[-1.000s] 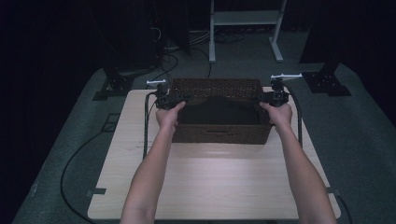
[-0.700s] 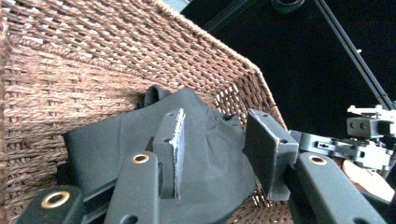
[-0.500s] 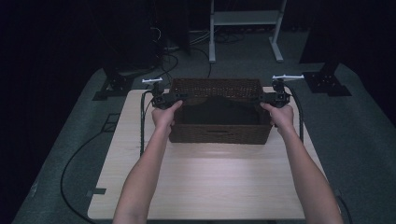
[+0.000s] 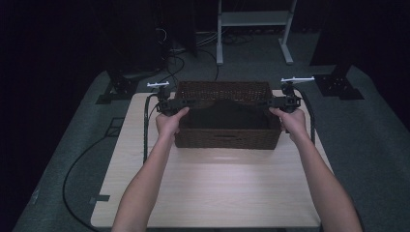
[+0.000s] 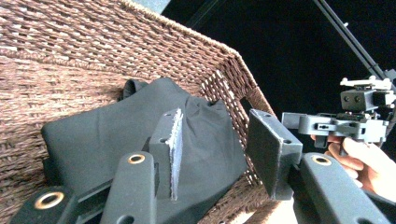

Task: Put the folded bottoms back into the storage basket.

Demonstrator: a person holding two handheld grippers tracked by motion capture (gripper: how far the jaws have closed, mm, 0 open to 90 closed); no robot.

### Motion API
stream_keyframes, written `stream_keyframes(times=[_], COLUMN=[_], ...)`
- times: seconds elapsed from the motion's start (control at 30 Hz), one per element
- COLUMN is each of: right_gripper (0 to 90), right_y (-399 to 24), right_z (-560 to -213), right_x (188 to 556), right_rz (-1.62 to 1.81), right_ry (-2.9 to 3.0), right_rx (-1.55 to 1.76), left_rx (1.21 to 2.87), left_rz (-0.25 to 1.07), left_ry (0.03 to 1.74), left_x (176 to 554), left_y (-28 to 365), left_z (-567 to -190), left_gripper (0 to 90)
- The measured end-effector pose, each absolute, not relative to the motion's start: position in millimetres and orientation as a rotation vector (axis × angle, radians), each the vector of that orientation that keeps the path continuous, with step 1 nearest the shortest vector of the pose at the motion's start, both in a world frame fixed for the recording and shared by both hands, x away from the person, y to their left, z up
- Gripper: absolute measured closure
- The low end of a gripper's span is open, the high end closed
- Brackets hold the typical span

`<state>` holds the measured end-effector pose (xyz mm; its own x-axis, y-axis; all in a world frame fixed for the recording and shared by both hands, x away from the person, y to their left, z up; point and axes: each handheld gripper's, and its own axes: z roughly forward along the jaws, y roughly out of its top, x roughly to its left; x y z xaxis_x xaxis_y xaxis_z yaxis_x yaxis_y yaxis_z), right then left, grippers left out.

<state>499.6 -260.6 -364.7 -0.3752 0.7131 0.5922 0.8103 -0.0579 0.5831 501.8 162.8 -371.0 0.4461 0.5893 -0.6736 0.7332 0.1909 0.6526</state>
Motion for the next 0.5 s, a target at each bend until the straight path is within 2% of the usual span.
stream_keyframes(times=[0.27,0.5], right_gripper=[41.3,40.4], right_y=[-262.6,-263.9], right_z=[-368.1,-368.6], right_x=[495.0,489.9], right_rz=[-1.451,-1.484], right_ry=[-2.062,-2.044], right_rx=[-1.677,-1.647], left_rx=[1.477,1.473], left_rz=[-0.13,-0.121], left_ry=[1.203,1.173], left_x=[491.8,487.4], left_y=[167.0,170.9], left_z=[-364.9,-359.4], left_gripper=[48.6,35.1])
